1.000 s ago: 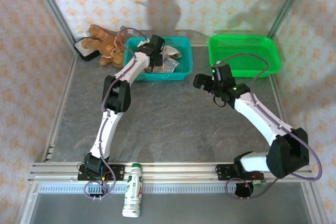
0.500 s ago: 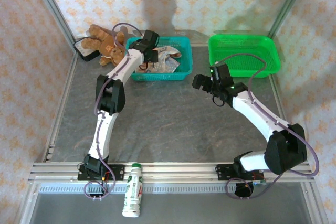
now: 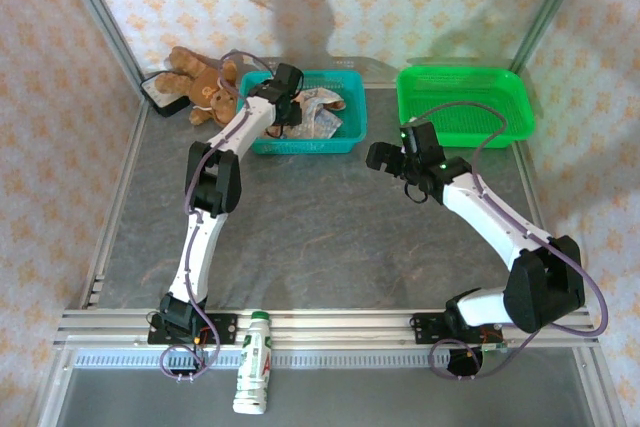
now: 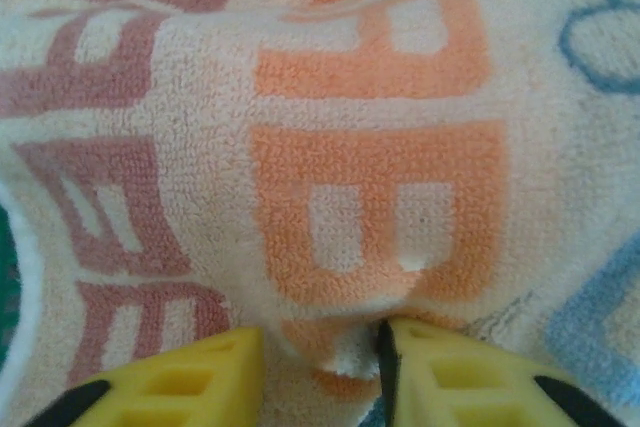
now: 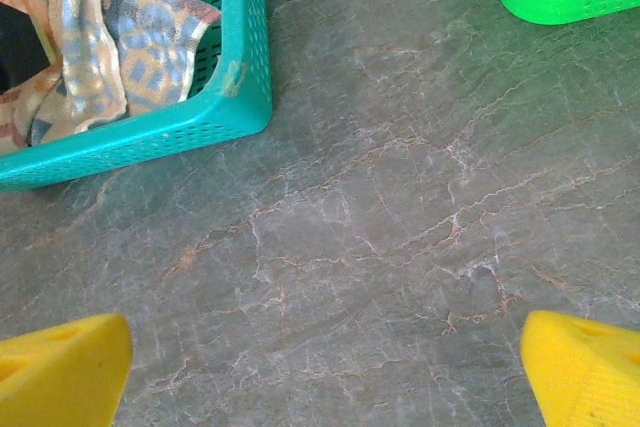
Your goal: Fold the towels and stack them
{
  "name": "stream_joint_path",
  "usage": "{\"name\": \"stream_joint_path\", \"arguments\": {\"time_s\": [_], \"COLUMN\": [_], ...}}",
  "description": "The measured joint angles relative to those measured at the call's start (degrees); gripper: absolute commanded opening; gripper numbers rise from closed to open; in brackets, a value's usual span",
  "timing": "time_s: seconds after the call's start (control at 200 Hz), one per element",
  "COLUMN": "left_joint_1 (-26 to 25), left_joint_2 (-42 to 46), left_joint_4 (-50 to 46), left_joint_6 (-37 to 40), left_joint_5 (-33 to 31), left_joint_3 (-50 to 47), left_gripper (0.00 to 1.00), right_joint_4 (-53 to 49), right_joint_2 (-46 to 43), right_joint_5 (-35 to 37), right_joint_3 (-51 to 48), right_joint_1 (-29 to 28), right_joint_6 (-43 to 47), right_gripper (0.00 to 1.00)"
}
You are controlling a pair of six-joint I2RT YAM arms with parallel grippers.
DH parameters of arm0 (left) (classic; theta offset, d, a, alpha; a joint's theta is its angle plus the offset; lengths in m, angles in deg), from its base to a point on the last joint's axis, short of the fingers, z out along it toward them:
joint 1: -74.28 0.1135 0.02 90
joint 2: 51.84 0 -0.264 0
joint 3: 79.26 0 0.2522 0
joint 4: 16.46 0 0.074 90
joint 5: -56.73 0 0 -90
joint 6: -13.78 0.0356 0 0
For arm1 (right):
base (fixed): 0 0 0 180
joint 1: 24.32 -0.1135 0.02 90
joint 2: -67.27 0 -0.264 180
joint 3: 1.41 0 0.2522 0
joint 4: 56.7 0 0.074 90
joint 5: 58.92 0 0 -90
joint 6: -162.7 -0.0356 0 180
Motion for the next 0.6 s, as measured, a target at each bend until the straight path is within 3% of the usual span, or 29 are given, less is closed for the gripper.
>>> {"name": "stream_joint_path", "arguments": {"time_s": [0.06,0.395,0.601], "left_joint_1": [0.0,0.0,0.0], "left_joint_2": [0.0,0.8,10.5], "left_joint_4": [0.2,-0.4,-1.2], "left_joint_6": [0.3,0.0,0.0], "left_joint_5": [0.5,-0.7,-2.4], "left_joint_3": [0.0,-0.2,-3.5], "left_gripper": [0.0,0.0,0.0], "right_joint_4": [0.0,0.2,1.6], "right_joint_2": [0.0,0.0,0.0], "right_joint_5": [0.0,-0.2,-0.5], "right_joint_3": [0.0,0.0,-0.3], "right_joint_1": [0.0,0.0,-0.2], "right_joint_6": [0.0,-0.3,-1.1], "right_gripper": [0.99,0.99,0.99]}}
